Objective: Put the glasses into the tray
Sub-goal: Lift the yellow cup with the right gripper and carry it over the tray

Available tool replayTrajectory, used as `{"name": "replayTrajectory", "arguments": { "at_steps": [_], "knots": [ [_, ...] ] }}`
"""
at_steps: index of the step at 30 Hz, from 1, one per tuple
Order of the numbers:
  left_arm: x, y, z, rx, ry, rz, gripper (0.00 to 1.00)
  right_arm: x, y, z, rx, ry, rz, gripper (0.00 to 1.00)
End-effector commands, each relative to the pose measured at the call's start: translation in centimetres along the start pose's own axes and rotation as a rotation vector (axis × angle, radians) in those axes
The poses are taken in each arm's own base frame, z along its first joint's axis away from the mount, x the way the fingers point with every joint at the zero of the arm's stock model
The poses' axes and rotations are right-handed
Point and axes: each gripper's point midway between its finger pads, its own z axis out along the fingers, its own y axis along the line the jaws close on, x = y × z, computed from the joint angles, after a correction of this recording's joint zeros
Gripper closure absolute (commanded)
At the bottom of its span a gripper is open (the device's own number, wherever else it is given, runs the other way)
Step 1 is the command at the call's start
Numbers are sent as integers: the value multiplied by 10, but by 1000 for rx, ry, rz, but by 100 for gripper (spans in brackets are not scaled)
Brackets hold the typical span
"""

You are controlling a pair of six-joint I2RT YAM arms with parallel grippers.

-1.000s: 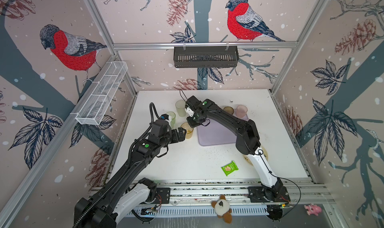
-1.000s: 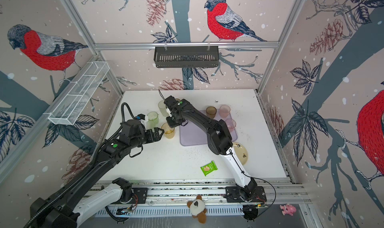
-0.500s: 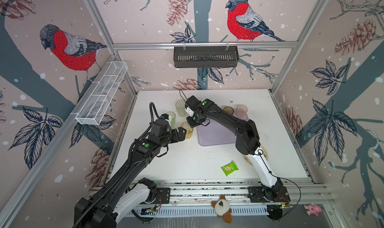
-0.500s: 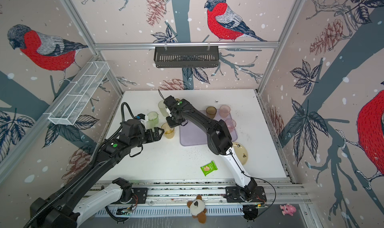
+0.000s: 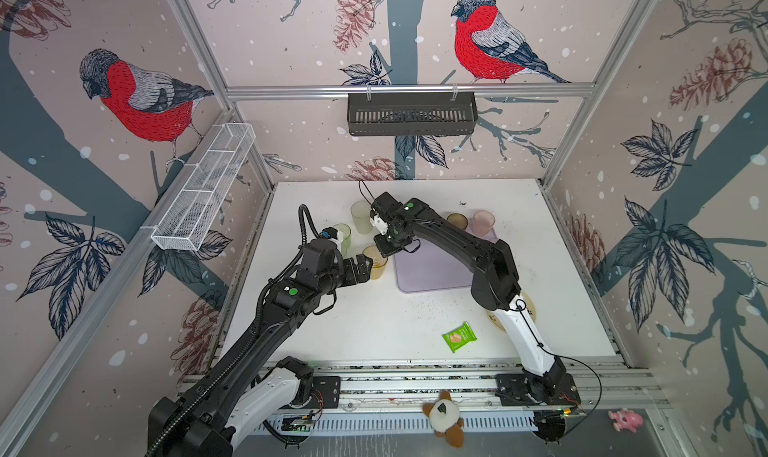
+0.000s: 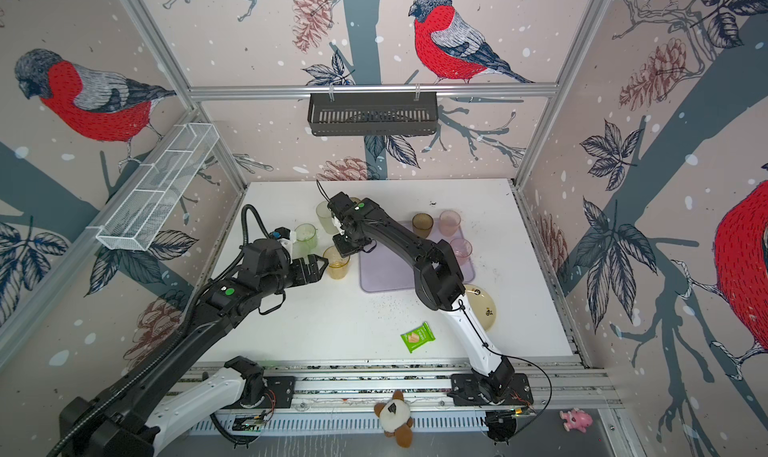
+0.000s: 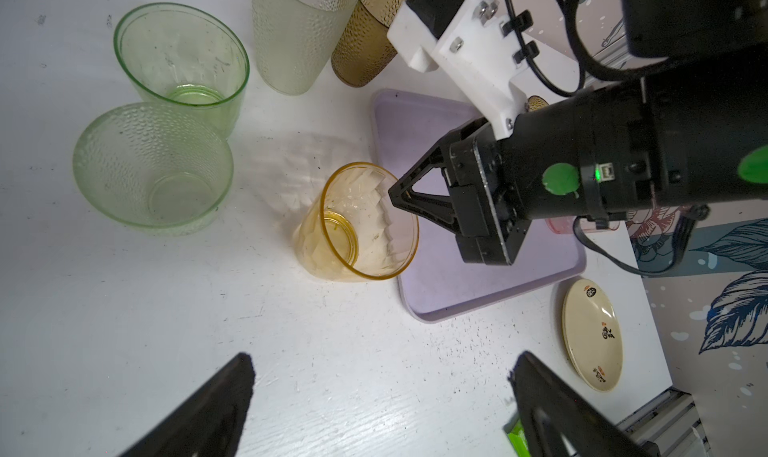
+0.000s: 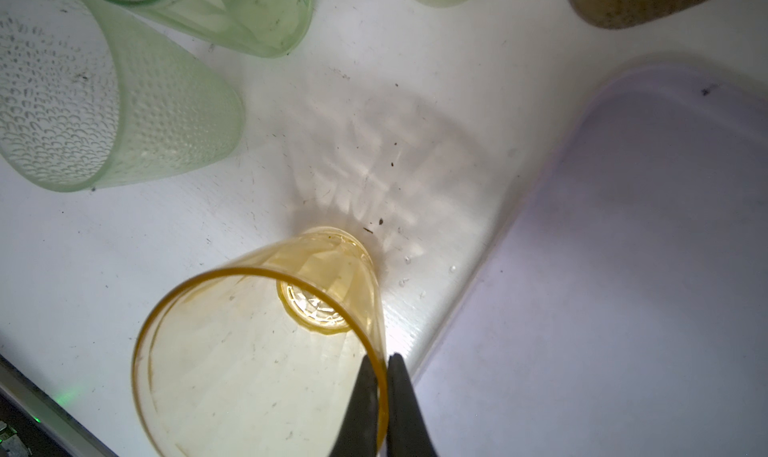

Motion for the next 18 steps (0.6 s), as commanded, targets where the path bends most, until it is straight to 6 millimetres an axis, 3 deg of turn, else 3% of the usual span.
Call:
{"name": "replayTrajectory", "arguments": {
  "at_steps": [1, 18],
  "knots": [
    [-8, -3, -4, 3, -31, 18, 3, -5, 3, -12, -12, -25, 3, 95],
    [-18, -35, -7, 142, -27, 104, 2, -16, -18, -50, 10, -81, 31, 97]
  ]
}}
